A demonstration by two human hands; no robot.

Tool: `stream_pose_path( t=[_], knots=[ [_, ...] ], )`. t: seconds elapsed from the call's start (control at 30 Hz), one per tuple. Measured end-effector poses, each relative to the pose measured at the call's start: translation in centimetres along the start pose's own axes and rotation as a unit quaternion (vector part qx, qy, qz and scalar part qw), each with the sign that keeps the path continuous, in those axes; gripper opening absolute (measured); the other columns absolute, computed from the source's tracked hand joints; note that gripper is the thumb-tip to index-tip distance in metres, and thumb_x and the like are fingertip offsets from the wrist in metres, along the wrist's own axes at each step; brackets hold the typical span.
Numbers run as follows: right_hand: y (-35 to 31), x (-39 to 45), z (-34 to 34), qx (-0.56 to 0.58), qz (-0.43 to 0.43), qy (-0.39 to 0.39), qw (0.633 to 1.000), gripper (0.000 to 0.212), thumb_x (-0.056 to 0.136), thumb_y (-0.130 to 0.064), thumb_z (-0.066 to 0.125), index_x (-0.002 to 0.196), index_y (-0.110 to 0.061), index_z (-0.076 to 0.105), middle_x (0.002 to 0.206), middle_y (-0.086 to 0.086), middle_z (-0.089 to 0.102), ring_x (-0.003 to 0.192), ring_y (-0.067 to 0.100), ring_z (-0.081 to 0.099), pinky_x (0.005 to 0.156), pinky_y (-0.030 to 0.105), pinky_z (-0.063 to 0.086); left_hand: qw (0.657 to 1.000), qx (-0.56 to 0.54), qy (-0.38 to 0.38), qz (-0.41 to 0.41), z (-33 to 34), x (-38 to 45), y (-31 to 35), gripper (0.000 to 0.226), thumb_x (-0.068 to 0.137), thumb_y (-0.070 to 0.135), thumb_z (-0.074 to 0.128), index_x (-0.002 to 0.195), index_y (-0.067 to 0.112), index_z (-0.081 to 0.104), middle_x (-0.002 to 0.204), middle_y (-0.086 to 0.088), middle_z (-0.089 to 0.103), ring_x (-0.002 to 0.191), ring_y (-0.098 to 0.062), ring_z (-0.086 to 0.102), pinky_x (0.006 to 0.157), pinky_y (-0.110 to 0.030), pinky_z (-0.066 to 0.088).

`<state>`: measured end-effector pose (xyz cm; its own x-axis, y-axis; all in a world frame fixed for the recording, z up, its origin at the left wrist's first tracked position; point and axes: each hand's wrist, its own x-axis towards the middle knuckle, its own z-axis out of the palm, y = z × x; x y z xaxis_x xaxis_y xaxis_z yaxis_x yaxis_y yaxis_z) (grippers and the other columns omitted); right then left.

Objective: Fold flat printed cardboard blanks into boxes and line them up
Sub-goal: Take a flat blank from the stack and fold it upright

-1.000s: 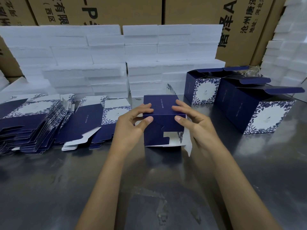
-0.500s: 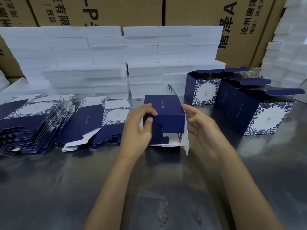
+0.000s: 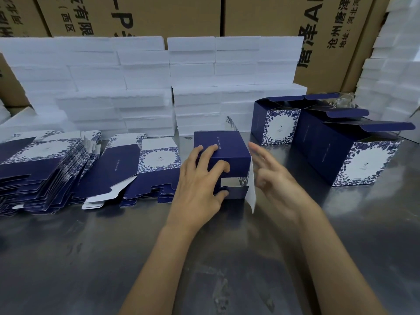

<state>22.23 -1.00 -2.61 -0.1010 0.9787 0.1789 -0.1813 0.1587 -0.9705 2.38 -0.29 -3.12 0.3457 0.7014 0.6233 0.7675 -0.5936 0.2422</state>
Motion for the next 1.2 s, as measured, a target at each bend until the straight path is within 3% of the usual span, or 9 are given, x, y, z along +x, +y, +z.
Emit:
stream_pose_path(
  t=[0.13,0.27,0.4,0.5,0.57,0.7,0.8,1.03,1.2],
  knots=[
    [0.6,-0.3,0.6,-0.073,0.017,-0.083,0.994,0.086,0.071,0.001,0.063,0.145,-0.040,0.048,0.140,-0.007,0.062,0.128,0.025,0.059,0.108,0.048,0.049,1.000,-0.008,0.028,-0.008,0.5,0.1,-0.1,0.042,0.077,0.017,0.082,0.107,0.023,0.052,0.154,0.000,0.036,0.148,-0.026,0.022,0.115,-0.045,0.029],
    [1.2,0.3,0.9,-0.114,0.028,-0.035,0.993,0.088,0.071,-0.012,0.084,0.143,-0.043,0.047,0.139,-0.014,0.062,0.128,0.013,0.060,0.111,0.047,0.048,0.994,-0.075,0.077,-0.033,0.8,0.2,-0.1,0.051,0.075,0.008,0.081,0.112,0.022,0.049,0.158,-0.002,0.023,0.147,-0.025,0.020,0.107,-0.040,0.041],
    [2.0,0.7,1.1,-0.152,0.027,0.019,0.988,0.088,0.069,-0.026,0.090,0.143,-0.043,0.046,0.139,-0.020,0.061,0.131,0.010,0.057,0.111,0.041,0.048,0.973,-0.187,0.092,-0.097,0.6,0.2,-0.3,0.089,0.077,0.006,0.080,0.142,0.039,0.029,0.163,0.013,0.003,0.151,-0.015,0.014,0.096,-0.025,0.045],
    [2.6,1.0,1.5,-0.145,0.010,0.053,0.988,0.079,0.082,-0.015,0.086,0.146,-0.036,0.046,0.136,-0.018,0.062,0.125,0.008,0.060,0.098,0.028,0.056,0.954,-0.243,0.035,-0.175,0.3,0.2,-1.1,0.102,0.078,0.008,0.081,0.151,0.044,0.019,0.159,0.005,0.026,0.142,-0.013,0.035,0.103,-0.026,0.045],
    [2.8,1.1,1.8,-0.159,-0.009,0.079,0.984,0.067,0.087,-0.014,0.081,0.144,-0.031,0.051,0.131,-0.014,0.065,0.120,0.007,0.062,0.090,0.022,0.057,0.939,-0.276,0.003,-0.205,0.1,0.1,-1.3,0.104,0.077,0.003,0.081,0.150,0.046,0.021,0.148,0.006,0.045,0.128,-0.018,0.053,0.103,-0.037,0.051],
    [3.3,1.3,2.7,-0.180,-0.033,0.119,0.976,0.039,0.092,-0.012,0.076,0.120,-0.036,0.062,0.108,-0.018,0.071,0.099,-0.001,0.068,0.074,0.015,0.056,0.937,-0.266,-0.004,-0.227,0.0,0.0,-0.9,0.103,0.078,0.001,0.077,0.147,0.052,0.019,0.140,0.006,0.052,0.120,-0.023,0.058,0.096,-0.046,0.053],
    [3.4,1.4,3.1,-0.181,-0.045,0.150,0.971,0.034,0.091,-0.011,0.075,0.101,-0.041,0.063,0.093,-0.021,0.072,0.086,-0.003,0.069,0.066,0.011,0.054,0.938,-0.262,-0.003,-0.227,0.1,0.0,-0.7,0.100,0.079,0.002,0.077,0.146,0.051,0.022,0.141,0.007,0.050,0.120,-0.024,0.058,0.098,-0.047,0.052],
    [3.7,1.7,3.2,-0.202,-0.063,0.199,0.957,0.027,0.089,-0.013,0.078,0.095,-0.036,0.066,0.093,-0.012,0.075,0.091,0.008,0.071,0.079,0.026,0.058,0.943,-0.252,0.003,-0.220,0.2,0.0,-0.5,0.098,0.078,0.006,0.077,0.145,0.051,0.022,0.144,0.011,0.045,0.125,-0.017,0.051,0.101,-0.044,0.050],
    [3.6,1.7,3.2,-0.220,-0.066,0.211,0.950,0.032,0.086,-0.014,0.080,0.089,-0.041,0.064,0.086,-0.020,0.072,0.083,-0.002,0.070,0.076,0.022,0.056,0.940,-0.263,0.005,-0.218,0.3,0.1,-0.6,0.097,0.078,0.007,0.077,0.144,0.051,0.022,0.142,0.011,0.047,0.124,-0.016,0.051,0.099,-0.041,0.051]
  ],
)
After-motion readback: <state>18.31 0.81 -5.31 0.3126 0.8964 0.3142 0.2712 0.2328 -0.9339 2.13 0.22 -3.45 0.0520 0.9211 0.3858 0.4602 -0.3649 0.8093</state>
